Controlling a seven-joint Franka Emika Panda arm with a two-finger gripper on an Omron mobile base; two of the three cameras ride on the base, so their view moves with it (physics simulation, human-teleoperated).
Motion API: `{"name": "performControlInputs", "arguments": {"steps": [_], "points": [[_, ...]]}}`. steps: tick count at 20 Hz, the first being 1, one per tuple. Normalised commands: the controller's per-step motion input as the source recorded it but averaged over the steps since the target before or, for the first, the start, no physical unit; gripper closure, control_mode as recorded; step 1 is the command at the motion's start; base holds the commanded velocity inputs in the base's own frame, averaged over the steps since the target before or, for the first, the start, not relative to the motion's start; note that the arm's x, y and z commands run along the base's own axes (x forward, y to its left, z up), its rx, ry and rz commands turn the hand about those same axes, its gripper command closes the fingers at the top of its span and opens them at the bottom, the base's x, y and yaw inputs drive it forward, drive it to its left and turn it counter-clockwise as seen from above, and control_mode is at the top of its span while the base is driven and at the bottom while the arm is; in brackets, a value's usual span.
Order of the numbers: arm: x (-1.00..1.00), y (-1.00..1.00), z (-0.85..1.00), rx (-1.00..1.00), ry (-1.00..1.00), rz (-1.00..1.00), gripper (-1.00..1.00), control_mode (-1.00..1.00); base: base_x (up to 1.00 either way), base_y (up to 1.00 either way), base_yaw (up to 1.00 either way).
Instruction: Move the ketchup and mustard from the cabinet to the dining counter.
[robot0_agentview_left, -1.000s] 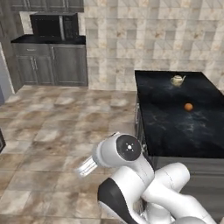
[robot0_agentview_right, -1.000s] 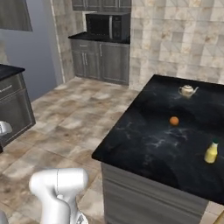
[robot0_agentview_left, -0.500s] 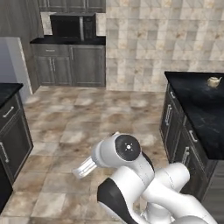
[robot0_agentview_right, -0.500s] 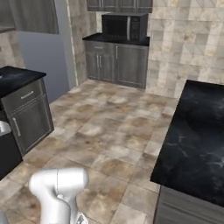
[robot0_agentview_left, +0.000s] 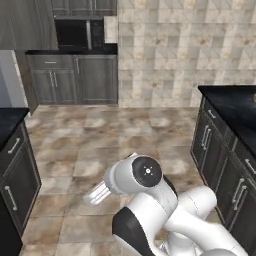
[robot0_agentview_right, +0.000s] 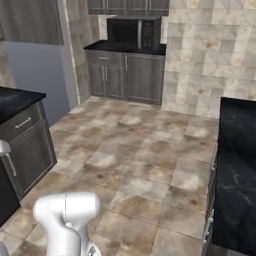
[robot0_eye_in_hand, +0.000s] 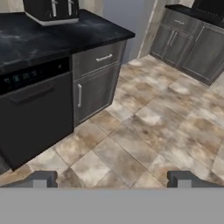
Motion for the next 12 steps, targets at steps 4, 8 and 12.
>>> {"name": "performControlInputs", "arguments": {"steps": [4,8,12], "points": [[0.00,0.00,0.00,0.00,0.00,0.00,-1.00,1.00,0.74,0.80,-0.31],[0.00,0.00,0.00,0.00,0.00,0.00,-1.00,1.00,0.72,0.74,-0.28],[0.00,0.00,0.00,0.00,0.00,0.00,-1.00,1.00,0.79,0.74,-0.13]]}}
